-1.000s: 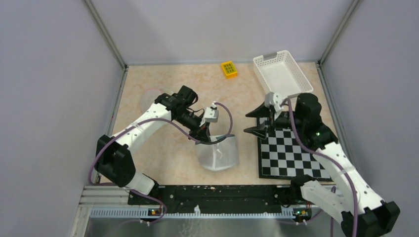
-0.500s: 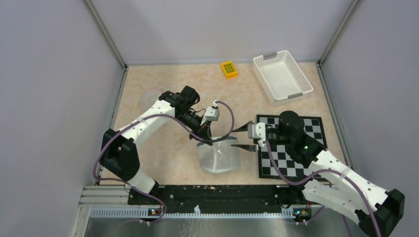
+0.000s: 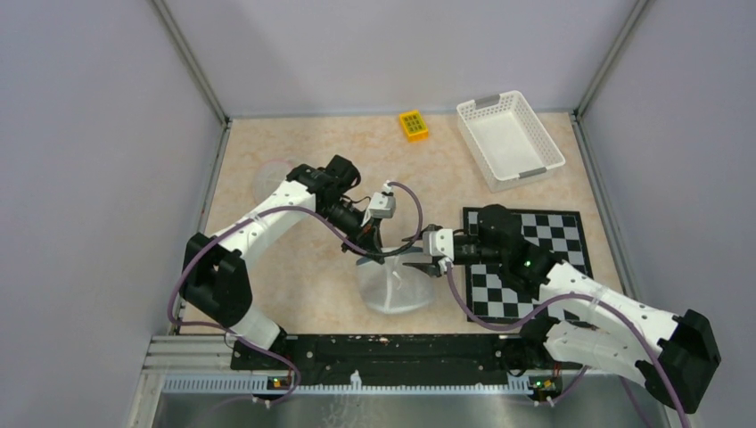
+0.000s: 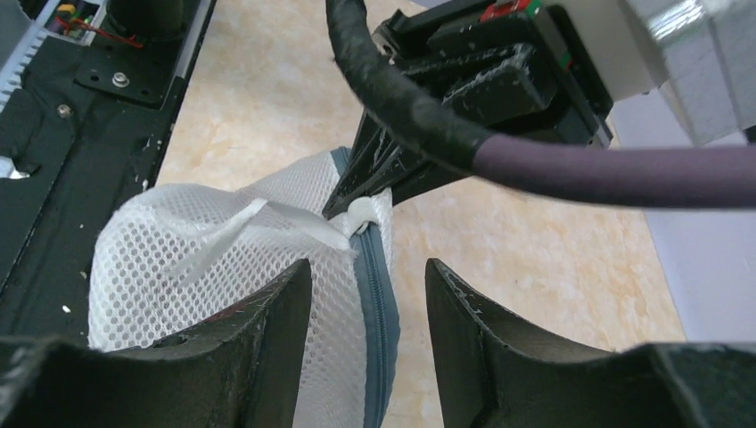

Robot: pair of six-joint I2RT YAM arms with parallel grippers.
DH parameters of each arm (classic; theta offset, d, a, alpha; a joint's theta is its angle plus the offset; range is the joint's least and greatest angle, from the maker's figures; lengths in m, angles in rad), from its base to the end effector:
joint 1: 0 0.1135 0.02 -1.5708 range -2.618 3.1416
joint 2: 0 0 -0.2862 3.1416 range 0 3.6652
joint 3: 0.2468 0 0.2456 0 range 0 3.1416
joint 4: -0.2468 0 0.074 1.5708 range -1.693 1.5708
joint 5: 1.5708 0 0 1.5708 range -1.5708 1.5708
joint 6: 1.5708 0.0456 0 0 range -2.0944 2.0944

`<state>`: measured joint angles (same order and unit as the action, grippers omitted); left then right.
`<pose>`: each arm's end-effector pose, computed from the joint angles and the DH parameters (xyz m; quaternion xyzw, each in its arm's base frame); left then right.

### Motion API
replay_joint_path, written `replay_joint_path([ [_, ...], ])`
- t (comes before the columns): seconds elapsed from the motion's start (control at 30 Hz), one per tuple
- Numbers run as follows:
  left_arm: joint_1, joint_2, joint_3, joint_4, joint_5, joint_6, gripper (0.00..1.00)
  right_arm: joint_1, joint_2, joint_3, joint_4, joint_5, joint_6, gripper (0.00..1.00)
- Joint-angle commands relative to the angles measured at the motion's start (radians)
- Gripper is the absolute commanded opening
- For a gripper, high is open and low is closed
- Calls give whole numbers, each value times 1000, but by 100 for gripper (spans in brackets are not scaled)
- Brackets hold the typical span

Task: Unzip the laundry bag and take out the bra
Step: Unzip the laundry bag at the center of the board.

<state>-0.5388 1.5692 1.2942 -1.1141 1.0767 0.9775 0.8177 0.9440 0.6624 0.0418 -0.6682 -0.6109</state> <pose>0.2217 -0.1793 0.2987 0.6217 0.5888 -0.4814 0.1871 0.1191 0.1683 0.3107 -0.6398 0.4288 0.3168 0.5536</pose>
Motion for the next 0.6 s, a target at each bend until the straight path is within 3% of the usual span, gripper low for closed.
replay_joint_path([
  [0.0,3,-26,26,-30,73,35,2,14,6,-29,58,22,-39,49],
  [0.17,3,-37,20,-22,95,21,6,14,3,-51,43,32,-44,39],
  [0.23,4,-44,18,-5,97,0,9,14,0,-55,38,38,-42,31],
  [0.27,6,-50,17,5,97,-11,10,14,-4,-55,36,39,-42,22],
  [0.4,24,-101,-6,63,108,-84,26,14,-18,-59,65,63,-18,1],
  [0.57,144,-204,-74,172,144,-226,50,14,-44,-84,142,130,52,0],
])
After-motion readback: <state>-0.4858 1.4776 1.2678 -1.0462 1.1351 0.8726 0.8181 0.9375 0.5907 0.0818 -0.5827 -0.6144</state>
